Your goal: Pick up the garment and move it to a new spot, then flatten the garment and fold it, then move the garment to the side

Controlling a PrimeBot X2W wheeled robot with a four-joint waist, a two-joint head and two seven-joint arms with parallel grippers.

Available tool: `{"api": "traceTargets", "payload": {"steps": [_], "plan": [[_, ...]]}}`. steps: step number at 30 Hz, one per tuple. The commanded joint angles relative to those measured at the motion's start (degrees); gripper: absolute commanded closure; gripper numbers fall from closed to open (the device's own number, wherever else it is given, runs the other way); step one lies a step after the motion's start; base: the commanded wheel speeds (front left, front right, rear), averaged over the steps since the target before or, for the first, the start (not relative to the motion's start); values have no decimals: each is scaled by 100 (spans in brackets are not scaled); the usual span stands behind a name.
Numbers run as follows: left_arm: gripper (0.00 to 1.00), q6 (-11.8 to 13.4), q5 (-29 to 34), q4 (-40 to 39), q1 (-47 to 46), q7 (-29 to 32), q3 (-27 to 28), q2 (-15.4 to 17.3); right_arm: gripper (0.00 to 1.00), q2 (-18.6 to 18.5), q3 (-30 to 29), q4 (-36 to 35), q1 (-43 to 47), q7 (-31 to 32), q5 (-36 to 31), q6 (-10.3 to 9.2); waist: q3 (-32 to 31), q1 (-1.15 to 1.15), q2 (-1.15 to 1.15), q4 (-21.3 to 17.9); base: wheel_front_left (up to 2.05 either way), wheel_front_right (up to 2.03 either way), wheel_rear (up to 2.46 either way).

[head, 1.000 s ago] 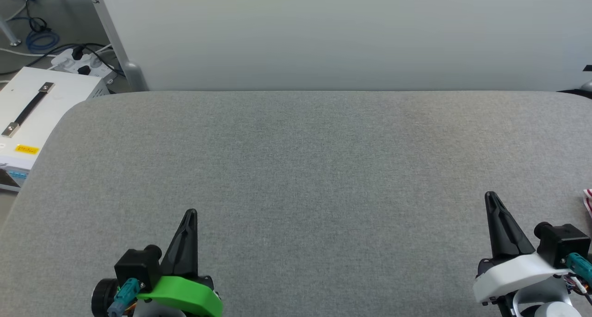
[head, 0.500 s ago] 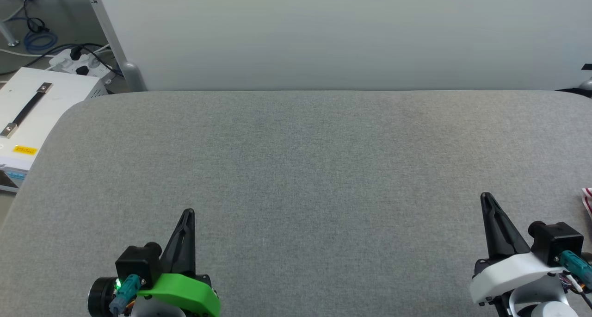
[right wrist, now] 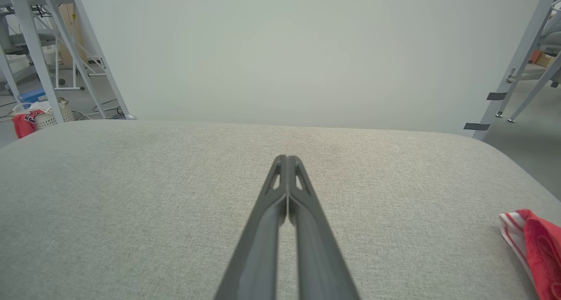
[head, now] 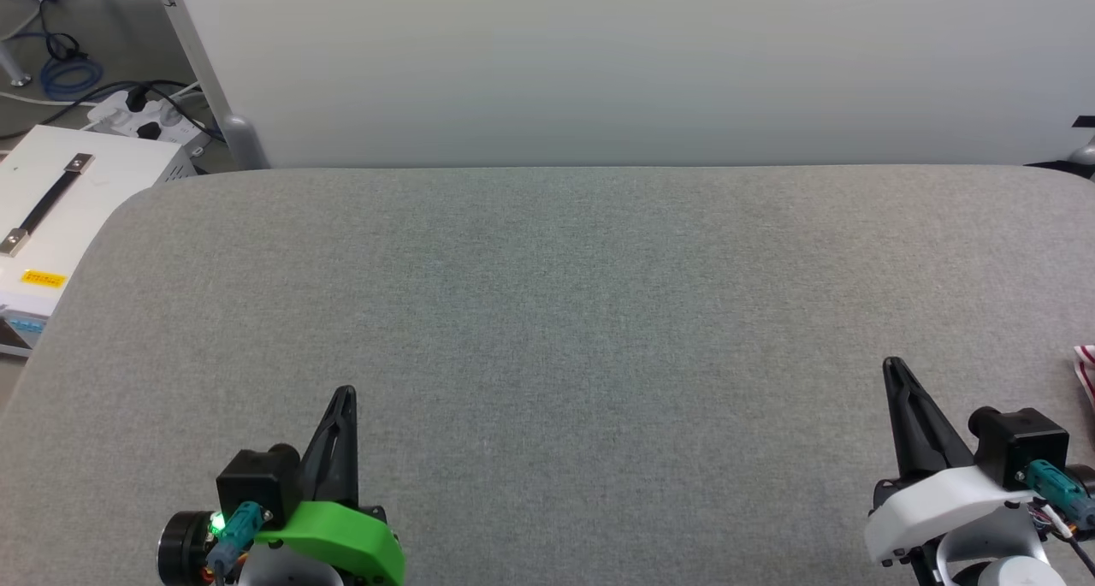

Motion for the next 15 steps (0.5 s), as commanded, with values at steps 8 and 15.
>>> {"api": "traceTargets", "payload": {"steps": [8, 15], "plan": [[100, 76, 163, -70, -161, 123, 33, -28, 100, 28, 34, -52, -61, 102, -160, -3, 4, 0, 0, -14, 0, 0, 0], [100, 110, 243, -97, -180, 202, 51, -31, 100, 44, 44, -67, -67, 161, -229, -3, 8, 0, 0, -25, 0, 0, 0]]}}
